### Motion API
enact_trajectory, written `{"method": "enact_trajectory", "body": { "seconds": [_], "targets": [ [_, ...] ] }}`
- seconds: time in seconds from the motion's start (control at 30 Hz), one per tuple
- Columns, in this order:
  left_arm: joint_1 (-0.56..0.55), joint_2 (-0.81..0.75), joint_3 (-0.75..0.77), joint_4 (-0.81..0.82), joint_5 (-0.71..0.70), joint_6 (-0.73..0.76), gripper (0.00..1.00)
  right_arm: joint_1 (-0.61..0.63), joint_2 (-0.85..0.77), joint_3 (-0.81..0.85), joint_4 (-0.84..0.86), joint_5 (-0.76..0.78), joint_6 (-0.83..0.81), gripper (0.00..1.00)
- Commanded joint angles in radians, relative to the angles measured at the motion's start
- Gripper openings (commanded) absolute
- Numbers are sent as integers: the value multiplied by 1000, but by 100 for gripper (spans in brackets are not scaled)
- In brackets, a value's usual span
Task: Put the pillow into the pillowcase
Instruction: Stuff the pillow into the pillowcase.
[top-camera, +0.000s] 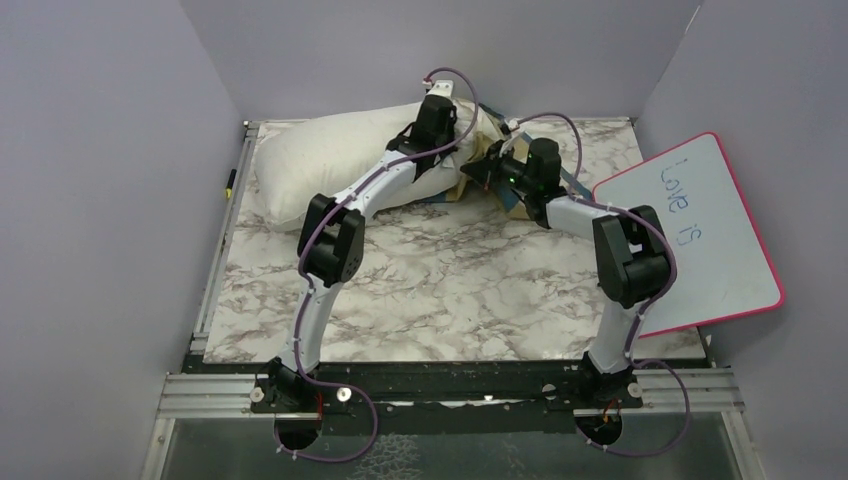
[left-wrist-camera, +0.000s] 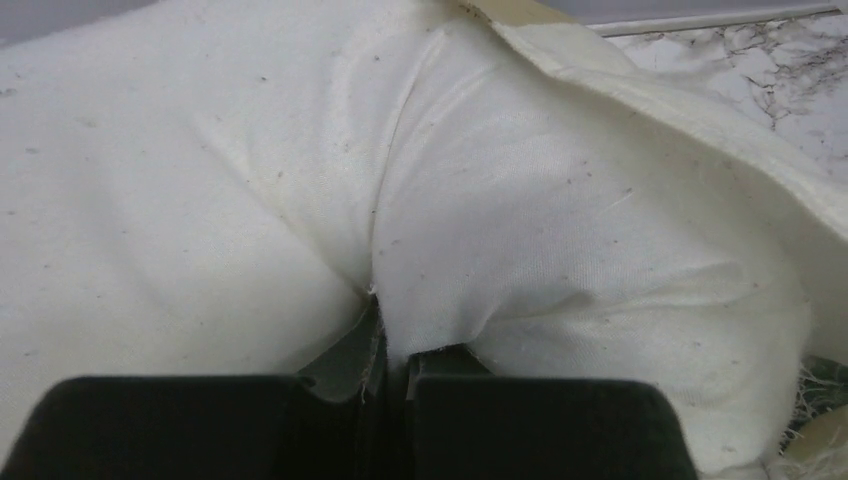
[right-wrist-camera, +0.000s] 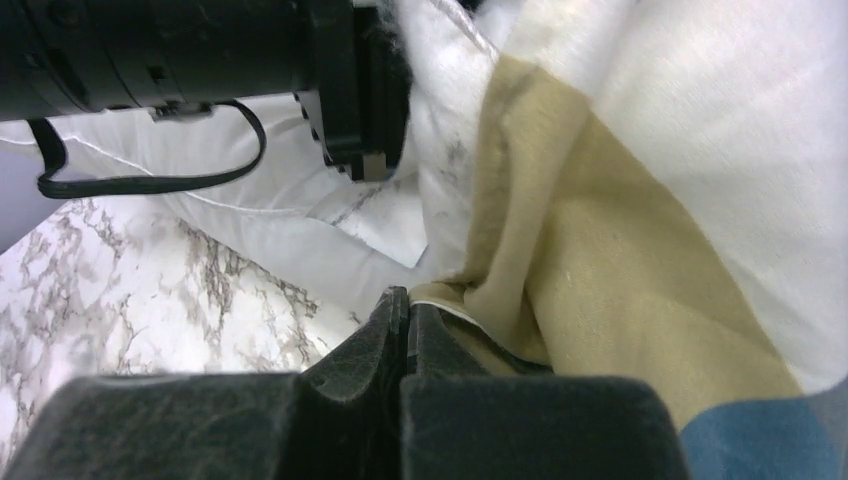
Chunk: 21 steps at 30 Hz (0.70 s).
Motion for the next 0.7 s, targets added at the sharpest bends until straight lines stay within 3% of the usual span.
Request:
{"method": "enact_trajectory", "body": {
  "seconds": [0.0,0.03,0.2,0.3,0.37,0.53,0.67],
  "targets": [
    [-20,51,-43,-25,3,-70,0,39,-75,-68,106,-7,70,0],
    [-16,40,-33,-60,13,-71,2,39,-88,-99,87,57,82,0],
    [8,-98,-27,-161,124,16,47,29,-125,-164,42,137,107,0],
    [8,-216,-85,-194,107,124,63,9,-139,-158,33,138,125,0],
    [8,-276,-115,-191,97,185,69,3,-134,-130,4,129,120,0],
    [14,-288,-92,-230,150,250,69,-16,-126,-96,-18,128,130,0],
    [18,-227,-39,-236,362,251,74,-25,-126,-63,-58,130,98,0]
  ]
}}
